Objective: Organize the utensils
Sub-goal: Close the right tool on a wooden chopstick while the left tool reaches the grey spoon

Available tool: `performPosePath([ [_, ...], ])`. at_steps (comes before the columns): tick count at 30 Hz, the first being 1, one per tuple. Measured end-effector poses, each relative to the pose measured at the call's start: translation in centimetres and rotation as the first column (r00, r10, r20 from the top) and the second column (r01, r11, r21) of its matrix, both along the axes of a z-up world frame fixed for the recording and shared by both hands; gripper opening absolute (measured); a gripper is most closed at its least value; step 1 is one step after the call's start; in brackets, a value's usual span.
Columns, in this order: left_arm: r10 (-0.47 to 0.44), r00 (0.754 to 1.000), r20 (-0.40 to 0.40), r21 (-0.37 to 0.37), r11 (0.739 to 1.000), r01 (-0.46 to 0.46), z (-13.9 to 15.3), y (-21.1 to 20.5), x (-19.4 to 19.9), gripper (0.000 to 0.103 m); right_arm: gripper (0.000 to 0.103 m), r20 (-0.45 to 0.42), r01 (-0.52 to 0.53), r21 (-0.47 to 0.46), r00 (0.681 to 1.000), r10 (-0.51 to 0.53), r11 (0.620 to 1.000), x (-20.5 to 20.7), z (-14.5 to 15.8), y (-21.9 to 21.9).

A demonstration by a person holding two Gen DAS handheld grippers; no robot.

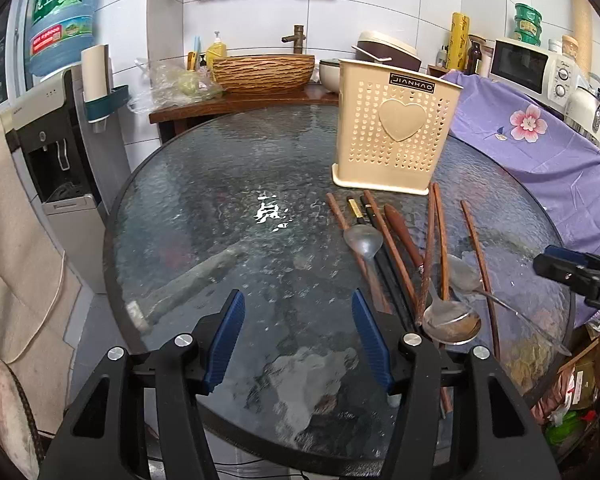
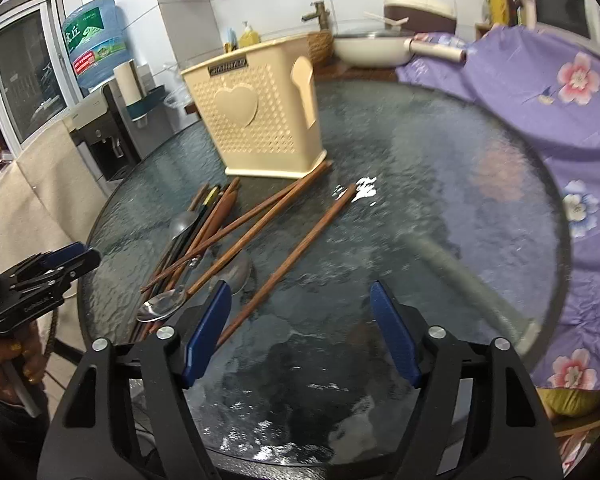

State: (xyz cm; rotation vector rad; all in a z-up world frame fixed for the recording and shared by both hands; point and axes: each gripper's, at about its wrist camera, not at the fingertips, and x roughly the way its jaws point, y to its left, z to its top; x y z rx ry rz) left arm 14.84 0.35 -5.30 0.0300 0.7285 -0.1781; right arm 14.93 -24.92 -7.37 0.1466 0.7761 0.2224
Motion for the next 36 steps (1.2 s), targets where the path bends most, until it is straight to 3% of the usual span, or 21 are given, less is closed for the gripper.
performPosePath([
  [9,-0.029,0.999,-0.036,-0.027,0.999,0.028,-0.5,-0.6,2.0,0.039,0.070,-0.009,-0.031,-0.040,0.999,0.031,0.999,2.5,-0.1,1.3],
  [17,-0.056,0.998,-0.026,-0.020,0.998,0.055,0.2,-1.6,3.5,0.036,0.048,-0.112,0.043,-0.017,0.993,-0.044,0.999,6.5,-1.7,-0.5],
  [24,-0.070,0.997,-0.016,0.001,0.998,0.070,0.5,-2.5,4.9,0.036,0.039,-0.159,0.070,-0.037,0.984,-0.075,0.997,9.4,-2.3,0.3],
  [28,-0.069,0.997,-0.022,0.013,0.998,0.069,0.3,-2.4,5.6,0.036,0.028,-0.179,0.089,-0.064,0.979,-0.099,0.994,10.5,-2.7,0.9],
  [36,-0.108,0.992,-0.064,0.035,0.993,0.110,-0.6,-4.0,6.6,0.036,0.024,-0.174,0.090,-0.134,0.978,-0.113,0.987,11.0,-2.6,2.2],
])
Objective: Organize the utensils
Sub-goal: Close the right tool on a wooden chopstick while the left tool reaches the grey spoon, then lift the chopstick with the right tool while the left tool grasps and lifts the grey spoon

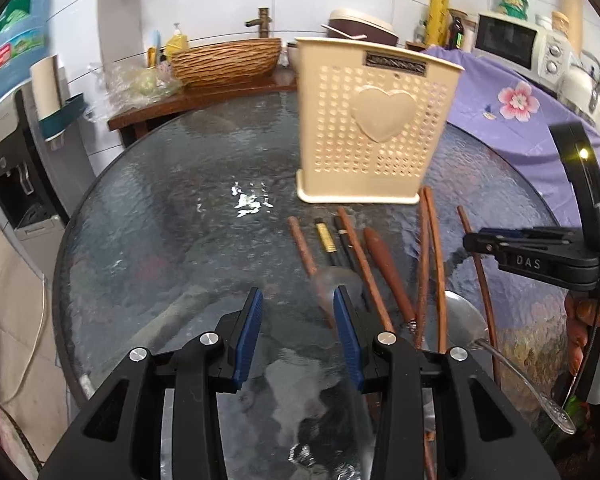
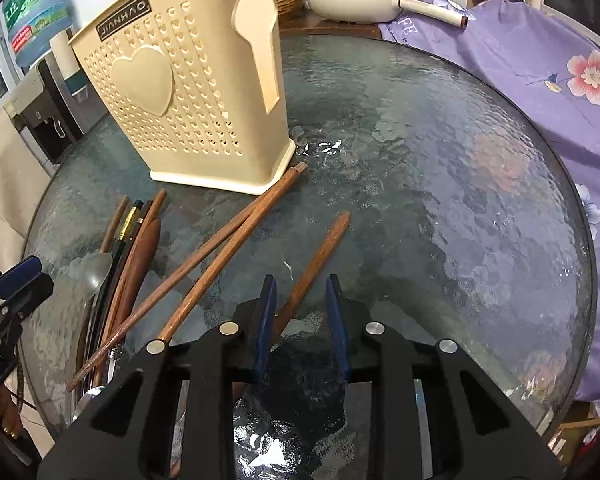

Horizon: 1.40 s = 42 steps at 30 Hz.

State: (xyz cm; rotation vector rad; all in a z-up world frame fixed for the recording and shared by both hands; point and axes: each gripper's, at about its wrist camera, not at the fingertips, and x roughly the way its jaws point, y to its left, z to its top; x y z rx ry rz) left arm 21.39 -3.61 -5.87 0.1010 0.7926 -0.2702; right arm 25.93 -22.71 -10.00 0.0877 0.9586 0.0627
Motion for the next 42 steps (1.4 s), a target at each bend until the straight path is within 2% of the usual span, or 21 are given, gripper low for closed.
performPosePath([
  [4,-0.026,1.000,-0.014,0.033,0.999,0.027,-0.6,-1.5,0.5,0.037,0.016,-0.002,-0.012,-0.023,1.000,0.012,1.000,0.0,0.1,0.4],
  [11,-0.034,0.998,-0.048,0.074,0.997,0.038,-1.3,-2.4,1.6,0.048,0.012,-0.007,-0.037,-0.025,0.999,0.037,0.999,0.2,0.1,0.4],
  [22,-0.050,0.994,-0.096,0.107,0.992,0.061,-2.0,-2.9,3.0,0.048,0.010,-0.018,-0.049,0.003,0.999,0.049,0.999,1.8,0.2,0.1],
  [24,-0.053,0.994,-0.100,0.107,0.992,0.063,-2.0,-3.1,3.2,0.048,0.010,-0.021,-0.050,0.010,0.999,0.050,0.999,2.0,0.2,0.1],
  [27,-0.051,0.993,-0.106,0.096,0.993,0.061,-2.0,-3.1,3.3,0.036,0.009,-0.019,-0.046,0.022,0.999,0.047,0.999,2.3,0.2,0.1],
  [28,-0.051,0.993,-0.108,0.092,0.994,0.061,-2.0,-3.0,3.4,0.035,0.009,-0.018,-0.045,0.026,0.999,0.045,0.999,2.4,0.2,0.1],
  [37,-0.057,0.996,-0.071,0.064,0.996,0.062,-1.0,-2.4,3.1,0.035,0.008,-0.004,-0.037,0.071,0.999,0.037,0.997,2.4,0.2,-0.8],
  [42,-0.047,0.999,-0.024,0.033,0.998,0.048,0.2,-1.7,2.4,0.035,0.008,0.048,-0.049,0.120,0.998,0.043,0.992,2.0,1.1,-1.4],
])
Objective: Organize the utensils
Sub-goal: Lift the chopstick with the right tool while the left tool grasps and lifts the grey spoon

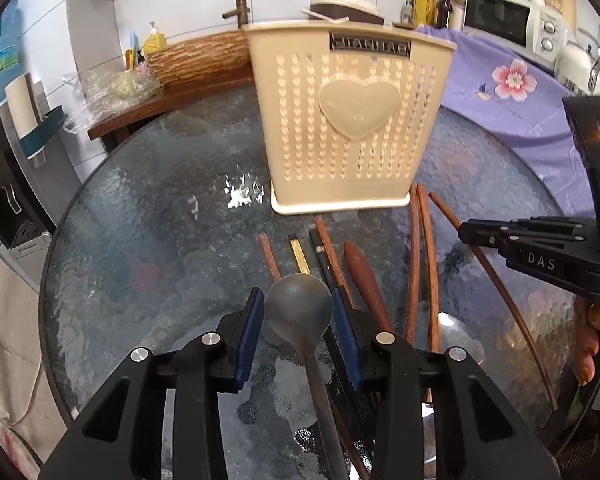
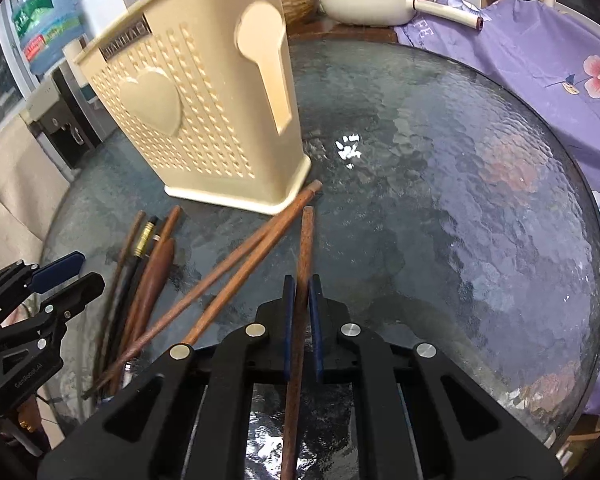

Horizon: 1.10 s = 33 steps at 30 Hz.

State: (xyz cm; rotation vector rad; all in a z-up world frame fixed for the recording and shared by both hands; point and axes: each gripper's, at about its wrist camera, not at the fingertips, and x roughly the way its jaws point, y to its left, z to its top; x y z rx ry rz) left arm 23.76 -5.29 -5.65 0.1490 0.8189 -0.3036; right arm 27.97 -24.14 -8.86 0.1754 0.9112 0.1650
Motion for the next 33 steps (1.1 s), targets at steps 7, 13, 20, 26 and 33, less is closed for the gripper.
performPosePath([
  [7,0.019,0.995,0.100,-0.055,0.998,-0.013,3.1,1.2,-1.4,0.035,0.008,0.142,-0.041,0.053,0.989,0.033,0.998,-2.0,3.5,-0.4],
  [13,0.032,0.985,0.168,-0.084,0.996,-0.018,5.3,1.9,-2.7,0.028,0.007,0.236,-0.076,0.101,0.971,0.050,0.992,-4.1,6.3,-0.9],
  [20,0.039,0.979,0.198,-0.091,0.996,-0.021,6.1,2.2,-3.1,0.013,0.007,0.305,-0.108,0.109,0.950,0.070,0.988,-6.4,8.7,-0.9],
  [26,0.072,0.983,0.171,-0.112,0.992,-0.053,5.7,3.5,-2.7,0.013,0.008,0.301,-0.097,0.094,0.951,0.065,0.991,-6.9,8.9,-1.1],
  [33,0.242,0.962,0.128,-0.068,0.970,-0.234,4.3,7.1,-0.2,0.055,0.007,0.289,-0.082,0.084,0.956,0.054,0.993,-6.6,8.7,-1.2],
])
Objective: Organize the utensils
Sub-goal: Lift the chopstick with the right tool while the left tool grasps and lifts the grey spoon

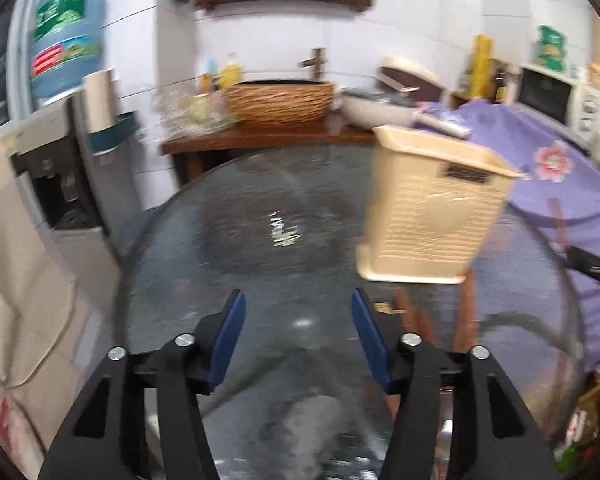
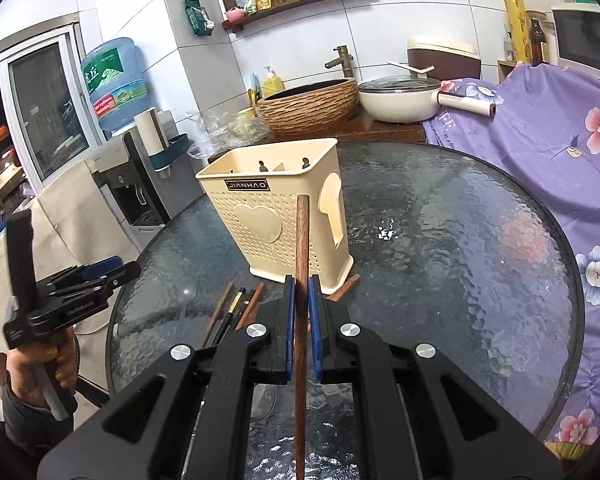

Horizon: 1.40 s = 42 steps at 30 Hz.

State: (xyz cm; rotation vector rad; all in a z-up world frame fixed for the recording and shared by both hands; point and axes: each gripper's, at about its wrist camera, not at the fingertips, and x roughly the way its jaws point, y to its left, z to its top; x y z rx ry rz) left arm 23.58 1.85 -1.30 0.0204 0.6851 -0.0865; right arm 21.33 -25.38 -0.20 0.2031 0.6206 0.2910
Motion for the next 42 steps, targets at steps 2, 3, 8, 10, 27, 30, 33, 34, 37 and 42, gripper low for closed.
performPosePath([
  [2,0.036,0.998,-0.046,0.001,0.999,-0.036,-0.9,0.8,1.0,0.055,0.007,-0.004,0.002,-0.008,1.000,-0.002,1.000,0.1,-0.1,0.2],
  [3,0.048,0.995,-0.084,0.000,0.999,-0.048,-1.7,1.1,1.7,0.056,0.008,-0.006,0.003,-0.012,1.000,-0.003,1.000,0.2,-0.1,0.3],
  [8,0.029,0.984,-0.177,0.073,0.997,-0.017,-4.2,-0.5,3.7,0.063,0.007,-0.009,-0.001,-0.020,1.000,0.001,1.000,0.5,-0.3,0.6],
  [10,0.025,0.978,-0.208,0.090,0.996,-0.007,-5.0,-1.5,4.5,0.064,0.007,-0.010,-0.003,-0.020,1.000,0.002,1.000,0.5,-0.3,0.7],
  [27,0.059,0.959,-0.277,0.129,0.991,-0.024,-7.4,-3.5,7.2,0.054,0.008,-0.033,-0.006,-0.006,0.999,0.006,1.000,1.1,-1.1,0.4],
  [30,0.045,0.957,-0.287,0.103,0.995,-0.016,-7.3,-3.3,7.8,0.046,0.008,-0.035,-0.007,-0.007,0.999,0.006,1.000,1.1,-1.1,0.3],
  [33,0.025,0.958,-0.285,0.088,0.996,0.000,-7.4,-3.5,7.7,0.035,0.008,-0.033,-0.005,-0.005,0.999,0.005,1.000,1.1,-1.1,0.3],
  [34,0.027,0.959,-0.282,0.091,0.996,-0.001,-7.4,-3.6,7.6,0.035,0.008,-0.032,-0.005,-0.004,0.999,0.005,1.000,1.1,-1.1,0.3],
  [37,0.021,0.960,-0.278,0.082,0.997,0.002,-7.4,-3.6,7.6,0.035,0.008,-0.030,-0.006,-0.002,1.000,0.006,1.000,1.2,-1.1,0.3],
  [42,-0.012,0.970,-0.241,0.035,0.999,0.021,-6.8,-3.5,7.1,0.035,0.007,-0.008,-0.008,-0.002,1.000,0.008,1.000,0.9,-0.8,0.2],
])
